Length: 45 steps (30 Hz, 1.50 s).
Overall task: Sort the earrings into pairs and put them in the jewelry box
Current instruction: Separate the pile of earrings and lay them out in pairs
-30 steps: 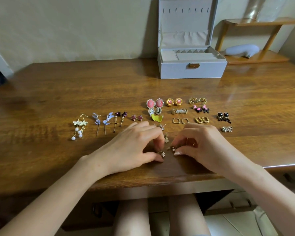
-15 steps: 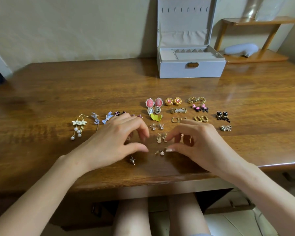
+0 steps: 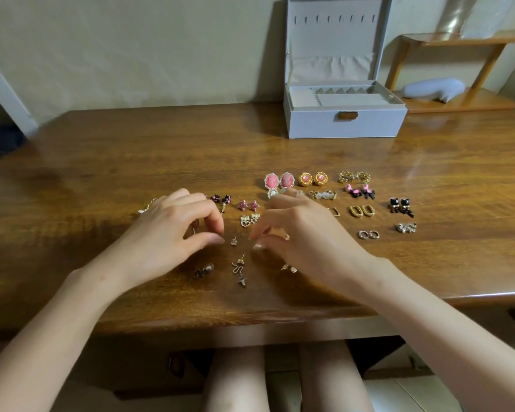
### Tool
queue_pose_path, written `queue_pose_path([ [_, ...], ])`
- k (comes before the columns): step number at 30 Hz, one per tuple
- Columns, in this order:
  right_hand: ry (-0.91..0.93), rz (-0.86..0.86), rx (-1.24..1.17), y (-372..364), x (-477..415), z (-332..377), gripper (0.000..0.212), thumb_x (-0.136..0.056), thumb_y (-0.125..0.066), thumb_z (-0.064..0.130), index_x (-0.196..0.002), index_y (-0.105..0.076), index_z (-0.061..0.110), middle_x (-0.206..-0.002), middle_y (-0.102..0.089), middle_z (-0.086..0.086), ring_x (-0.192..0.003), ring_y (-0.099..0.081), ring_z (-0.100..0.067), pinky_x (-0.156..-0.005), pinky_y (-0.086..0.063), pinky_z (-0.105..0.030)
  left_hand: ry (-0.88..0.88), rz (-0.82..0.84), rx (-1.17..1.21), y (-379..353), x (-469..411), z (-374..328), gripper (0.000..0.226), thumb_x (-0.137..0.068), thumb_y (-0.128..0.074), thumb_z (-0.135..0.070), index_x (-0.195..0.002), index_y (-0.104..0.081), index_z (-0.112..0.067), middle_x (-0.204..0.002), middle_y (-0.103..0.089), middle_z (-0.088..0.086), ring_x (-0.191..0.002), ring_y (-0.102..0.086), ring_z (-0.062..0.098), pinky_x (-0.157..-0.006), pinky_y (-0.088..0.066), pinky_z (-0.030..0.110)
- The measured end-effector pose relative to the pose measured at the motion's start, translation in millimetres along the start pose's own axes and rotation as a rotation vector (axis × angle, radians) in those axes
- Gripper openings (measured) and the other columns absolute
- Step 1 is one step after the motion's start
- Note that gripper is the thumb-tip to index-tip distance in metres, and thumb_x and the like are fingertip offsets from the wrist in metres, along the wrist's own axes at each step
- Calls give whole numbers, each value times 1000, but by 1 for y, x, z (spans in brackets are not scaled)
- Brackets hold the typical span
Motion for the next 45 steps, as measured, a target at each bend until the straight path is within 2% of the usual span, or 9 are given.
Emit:
queue_pose_path([
  [4, 51, 45, 84, -10, -21, 6, 10, -79, -71, 22, -88, -72, 20, -89, -61, -2, -92, -50, -25, -67, -33, -29, 2, -28, 8, 2, 1, -5, 11, -77, -65, -30, -79, -55, -34, -77, -47, -25, -88, -44, -6, -73, -29, 14],
  [12, 66, 163, 139, -16, -33, 11, 15, -79, -68, 29, -92, -70, 21, -95, -62, 1, -97, -53, -23, -70, -33, -29, 31, 0, 44, 1, 6, -10, 14, -77, -67, -35, -71, -53, -33, -75, -50, -18, -88, -43, 2, -68, -34, 15],
  [15, 39, 133, 67, -8, -29, 10, 10, -79, -68, 23, -88, -70, 22, -91, -63, 3, -92, -53, -20, -69, -38, -30, 1, 31, 69, -2, 4, -13, 17, -76, -70, -33, -70, -54, -35, -75, -51, -19, -88, -44, 2, -69, -33, 14],
  [20, -25, 48, -13, 10, -22, 0, 6, -78, -71, 20, -84, -71, 21, -76, -54, 11, -75, -44, -6, -68, -44, -30, -79, 79, 23, -14, -3, -16, 12, -76, -69, -38, -84, -60, -36, -89, -51, -24, -93, -42, 0, -81, -31, 13],
  [26, -58, -7, -72, 32, -5, -10, 6, -75, -76, 21, -80, -72, 21, -79, -62, 9, -69, -46, 4, -68, -47, -30, -112, 122, -8, -21, -8, -20, 10, -80, -64, -38, -81, -54, -38, -84, -47, -23, -89, -42, 1, -78, -29, 11],
  [32, -138, -38, -58, 57, 19, -29, 7, -73, -77, 21, -75, -71, 24, -73, -59, 16, -68, -52, -1, -62, -38, -12, -137, 51, 24, -20, -16, -29, 9, -77, -59, -44, -78, -54, -37, -81, -51, -20, -85, -44, 1, -76, -31, 16],
  [36, -176, -4, -50, 65, 35, -40, 8, -71, -78, 22, -74, -72, 25, -75, -61, 14, -69, -54, -5, -61, -40, -13, -188, -27, 83, -25, -28, -56, 10, -77, -60, -41, -78, -58, -31, -82, -53, -18, -83, -43, 1, -76, -31, 15],
  [38, -188, 36, -31, 66, 42, -44, 8, -70, -79, 22, -74, -73, 26, -76, -62, 13, -68, -55, -4, -60, -40, -13, -226, -30, 76, -34, -34, -69, 11, -79, -63, -39, -79, -58, -29, -83, -53, -17, -82, -40, 1, -80, -33, 21],
  [45, -184, 117, -9, 62, 56, -50, 14, -69, -81, 19, -74, -73, 29, -73, -57, 16, -69, -56, -10, -66, -50, -38, -292, -14, 70, -57, -48, -95, 14, -79, -68, -36, -84, -61, -25, -83, -45, -15, -81, -33, 5, -80, -32, 27],
])
Point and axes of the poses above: each hand's wrist, its own x-axis away from the middle knuckle, its own y-axis out of the back of the hand, z = x × y, the point moved 1 cm from there along -x, towards the middle knuckle
